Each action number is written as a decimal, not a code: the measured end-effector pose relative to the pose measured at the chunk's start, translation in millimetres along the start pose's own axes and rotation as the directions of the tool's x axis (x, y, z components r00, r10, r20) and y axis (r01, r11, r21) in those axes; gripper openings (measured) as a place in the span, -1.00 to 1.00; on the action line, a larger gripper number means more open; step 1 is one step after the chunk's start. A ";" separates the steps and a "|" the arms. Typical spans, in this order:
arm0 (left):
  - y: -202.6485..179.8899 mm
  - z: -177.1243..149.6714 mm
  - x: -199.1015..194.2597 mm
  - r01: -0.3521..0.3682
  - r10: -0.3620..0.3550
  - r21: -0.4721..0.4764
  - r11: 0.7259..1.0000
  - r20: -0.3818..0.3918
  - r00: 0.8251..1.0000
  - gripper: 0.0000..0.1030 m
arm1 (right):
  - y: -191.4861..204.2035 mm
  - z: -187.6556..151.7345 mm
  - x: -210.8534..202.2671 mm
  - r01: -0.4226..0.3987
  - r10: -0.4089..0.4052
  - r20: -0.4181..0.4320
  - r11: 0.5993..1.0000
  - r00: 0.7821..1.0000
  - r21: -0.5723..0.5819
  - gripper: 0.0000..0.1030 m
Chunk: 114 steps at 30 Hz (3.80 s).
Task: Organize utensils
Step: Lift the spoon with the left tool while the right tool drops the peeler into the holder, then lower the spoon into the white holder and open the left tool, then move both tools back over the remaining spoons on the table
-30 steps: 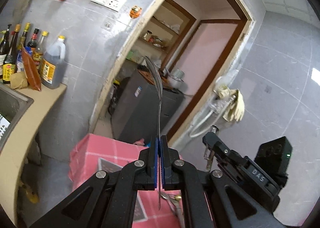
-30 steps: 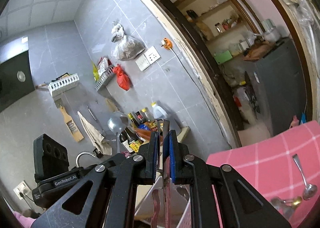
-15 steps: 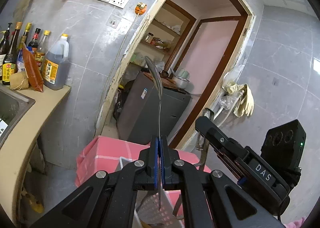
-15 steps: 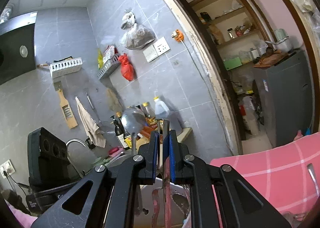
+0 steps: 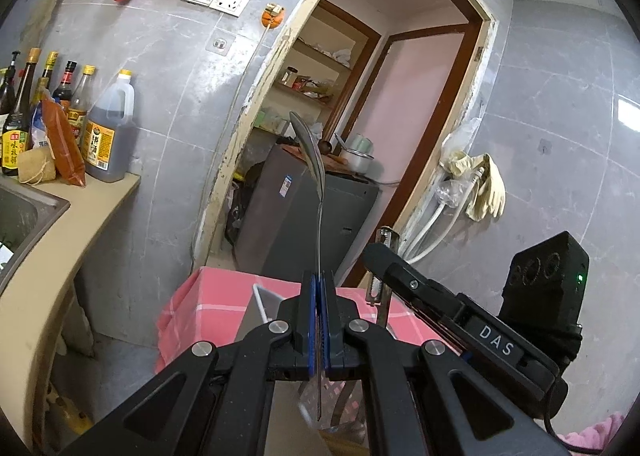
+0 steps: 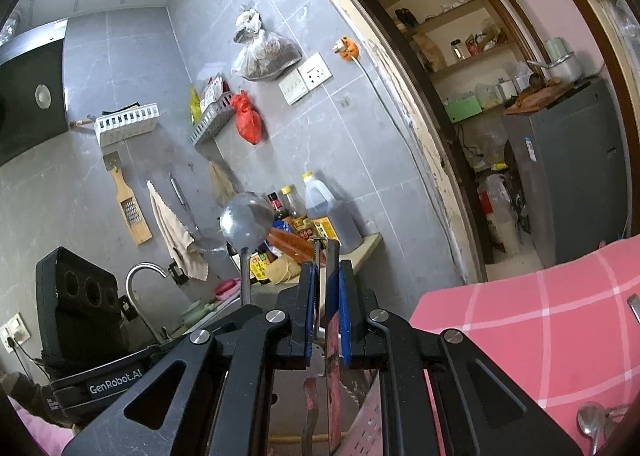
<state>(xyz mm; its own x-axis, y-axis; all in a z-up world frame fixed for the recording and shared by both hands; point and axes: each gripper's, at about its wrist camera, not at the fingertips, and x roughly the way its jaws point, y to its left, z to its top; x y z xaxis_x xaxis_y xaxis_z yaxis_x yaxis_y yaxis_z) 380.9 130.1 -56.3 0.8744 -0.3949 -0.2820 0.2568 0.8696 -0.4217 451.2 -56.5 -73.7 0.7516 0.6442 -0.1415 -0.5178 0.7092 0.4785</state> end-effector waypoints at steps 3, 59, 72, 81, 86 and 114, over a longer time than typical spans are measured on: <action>2.2 -2.1 0.3 -0.002 0.002 -0.002 1.000 -0.001 1.000 -0.94 | -3.3 -2.6 1.3 -0.003 0.003 -0.007 1.000 1.000 0.006 -0.80; 1.5 12.3 3.0 -0.027 0.025 -0.036 0.999 -0.058 0.998 -0.94 | -20.9 -10.5 -38.5 0.027 -0.024 -0.062 0.999 0.998 0.044 -0.80; -24.5 29.6 -26.8 -0.074 0.052 -0.045 0.996 -0.376 0.925 -0.94 | -12.5 3.5 -52.4 0.021 -0.015 -0.101 0.998 0.995 0.060 -0.80; -36.7 27.8 -14.9 -0.141 0.116 -0.019 0.990 -0.457 0.882 -0.95 | -6.3 4.4 -60.6 0.020 -0.016 -0.117 0.999 0.993 0.039 -0.80; -30.3 25.6 -7.1 -0.151 0.113 -0.048 0.987 -0.453 0.885 -0.95 | -4.3 1.8 -63.9 0.023 -0.019 -0.127 0.999 0.992 0.030 -0.80; -59.9 20.4 -31.6 -0.155 0.144 -0.039 0.987 -0.207 0.968 -0.07 | -10.7 28.5 -125.5 0.187 -0.189 -0.040 0.981 0.981 -0.046 -0.27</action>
<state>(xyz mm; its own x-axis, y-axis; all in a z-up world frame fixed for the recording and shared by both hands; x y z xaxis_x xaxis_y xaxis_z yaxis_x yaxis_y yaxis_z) 346.3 96.6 -4.6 0.7977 -0.3181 -0.5124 0.1015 0.9083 -0.4058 374.0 -153.1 -36.3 0.8190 0.5093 -0.2642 -0.3861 0.8298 0.4028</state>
